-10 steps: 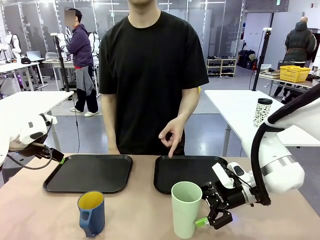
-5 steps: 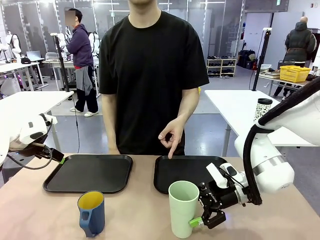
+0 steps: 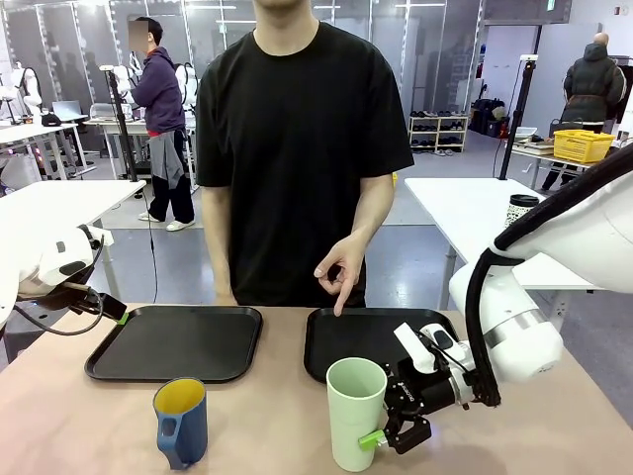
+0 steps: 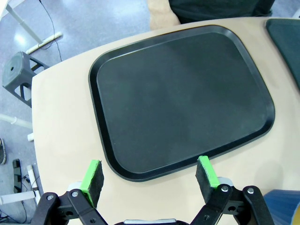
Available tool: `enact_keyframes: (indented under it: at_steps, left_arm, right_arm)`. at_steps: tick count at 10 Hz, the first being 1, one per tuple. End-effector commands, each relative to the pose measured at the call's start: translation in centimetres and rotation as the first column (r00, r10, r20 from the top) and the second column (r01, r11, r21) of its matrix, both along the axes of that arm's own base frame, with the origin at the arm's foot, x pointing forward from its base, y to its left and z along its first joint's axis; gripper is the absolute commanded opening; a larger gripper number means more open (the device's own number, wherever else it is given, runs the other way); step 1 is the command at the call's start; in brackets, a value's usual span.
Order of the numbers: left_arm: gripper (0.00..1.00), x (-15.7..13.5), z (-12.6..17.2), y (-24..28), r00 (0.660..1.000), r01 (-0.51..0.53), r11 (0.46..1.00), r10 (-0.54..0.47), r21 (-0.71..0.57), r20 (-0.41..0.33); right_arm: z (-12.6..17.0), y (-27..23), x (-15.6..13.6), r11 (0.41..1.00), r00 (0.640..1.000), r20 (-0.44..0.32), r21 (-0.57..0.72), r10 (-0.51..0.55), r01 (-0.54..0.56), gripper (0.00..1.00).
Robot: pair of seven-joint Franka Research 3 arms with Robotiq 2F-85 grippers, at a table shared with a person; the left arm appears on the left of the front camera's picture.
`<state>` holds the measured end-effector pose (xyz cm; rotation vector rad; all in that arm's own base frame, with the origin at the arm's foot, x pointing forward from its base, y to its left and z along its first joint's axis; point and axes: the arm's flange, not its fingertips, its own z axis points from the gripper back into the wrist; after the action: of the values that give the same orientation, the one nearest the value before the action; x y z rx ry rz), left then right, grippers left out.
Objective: Sort and store the cups by type.
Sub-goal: Pick up the Reusable plastic cup.
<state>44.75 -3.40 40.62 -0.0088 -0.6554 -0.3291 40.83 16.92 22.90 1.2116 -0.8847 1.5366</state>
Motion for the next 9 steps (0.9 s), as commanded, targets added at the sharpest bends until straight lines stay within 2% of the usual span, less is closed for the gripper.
enact_keyframes:
  at_steps: [1, 7, 8, 9]
  left_arm:
    - [1.00, 0.0, 0.0, 0.1, 1.000, 0.001, 1.000, -0.001, 0.005, 0.001]
    - [1.00, 0.0, 0.0, 0.1, 1.000, 0.001, 1.000, -0.001, 0.005, 0.001]
    - [1.00, 0.0, 0.0, 0.1, 1.000, 0.001, 1.000, -0.001, 0.005, 0.001]
    - [1.00, 0.0, 0.0, 0.1, 1.000, 0.001, 1.000, -0.001, 0.005, 0.001]
  right_arm:
    - [-3.1, 0.6, -0.5, 0.999, 1.000, 0.028, 0.050, 0.012, -0.014, 1.00]
    - [-4.0, 1.9, -0.3, 0.996, 0.998, 0.015, 0.065, 0.059, -0.060, 1.00]
    - [-4.1, 1.7, -0.5, 0.995, 0.996, 0.059, 0.068, 0.071, -0.075, 0.94]
    - [-4.1, 1.6, -0.6, 0.994, 0.995, 0.061, 0.073, 0.079, -0.084, 0.81]
